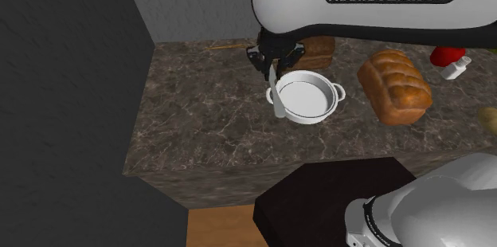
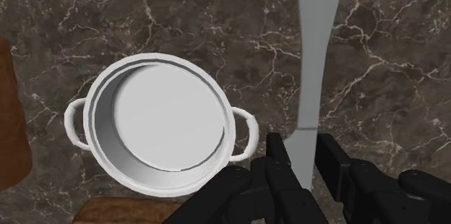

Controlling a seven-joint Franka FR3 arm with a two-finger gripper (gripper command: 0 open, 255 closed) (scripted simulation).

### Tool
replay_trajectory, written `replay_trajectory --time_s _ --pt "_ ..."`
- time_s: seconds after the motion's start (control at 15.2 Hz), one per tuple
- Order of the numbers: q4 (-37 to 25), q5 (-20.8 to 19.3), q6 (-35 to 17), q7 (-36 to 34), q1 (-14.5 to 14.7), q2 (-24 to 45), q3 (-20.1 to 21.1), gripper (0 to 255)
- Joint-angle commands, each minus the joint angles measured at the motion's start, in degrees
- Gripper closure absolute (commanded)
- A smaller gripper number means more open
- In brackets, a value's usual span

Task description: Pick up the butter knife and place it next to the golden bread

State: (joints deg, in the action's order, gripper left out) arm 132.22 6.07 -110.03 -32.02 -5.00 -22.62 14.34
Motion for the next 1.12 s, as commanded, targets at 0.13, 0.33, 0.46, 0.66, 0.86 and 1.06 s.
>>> replay_trajectory --time_s 0.13,0.33,0.46,0.66,0.86,1.06 --pt "5.19 -0.65 0.86 5.48 -1.42 -5.79 -4.11 255" --pt "8.42 -1.83 1.72 9.37 -2.71 -9.70 -7.28 255" --pt "10.25 -2.89 2.34 11.97 -3.73 -12.07 -9.45 255" --pt "12.51 -4.86 3.30 15.91 -5.47 -15.20 -12.83 255" --pt "14.17 -7.17 4.22 19.95 -7.47 -17.76 -16.31 255" --pt "15.20 -9.74 5.02 24.08 -9.63 -19.67 -19.90 255"
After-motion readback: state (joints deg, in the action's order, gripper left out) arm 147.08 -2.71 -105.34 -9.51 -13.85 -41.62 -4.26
